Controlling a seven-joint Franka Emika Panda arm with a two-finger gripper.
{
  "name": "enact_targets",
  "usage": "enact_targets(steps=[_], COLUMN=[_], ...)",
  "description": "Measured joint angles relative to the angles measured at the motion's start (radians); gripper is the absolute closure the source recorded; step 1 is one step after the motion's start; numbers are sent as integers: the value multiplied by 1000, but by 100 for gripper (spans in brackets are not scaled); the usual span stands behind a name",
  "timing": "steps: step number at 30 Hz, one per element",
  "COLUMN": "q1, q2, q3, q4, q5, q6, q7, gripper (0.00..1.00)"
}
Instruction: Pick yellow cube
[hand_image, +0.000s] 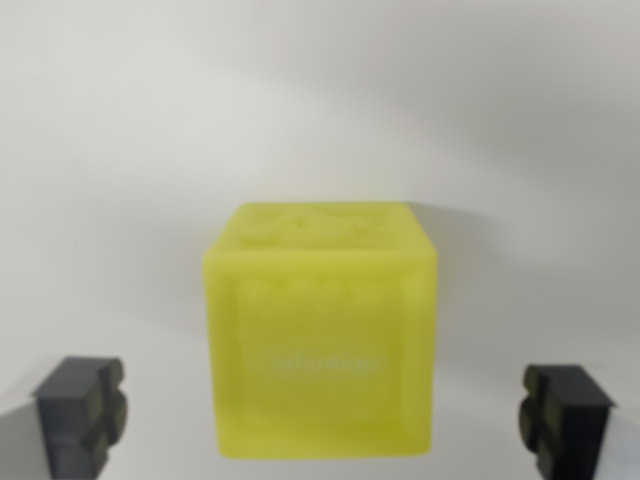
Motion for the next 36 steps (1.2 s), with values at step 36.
enact_targets(steps=[36], q1=[5], q2=[118], q3=[-1], q4=[30], q5=[21], q6=[87], q7=[-22], gripper=[0])
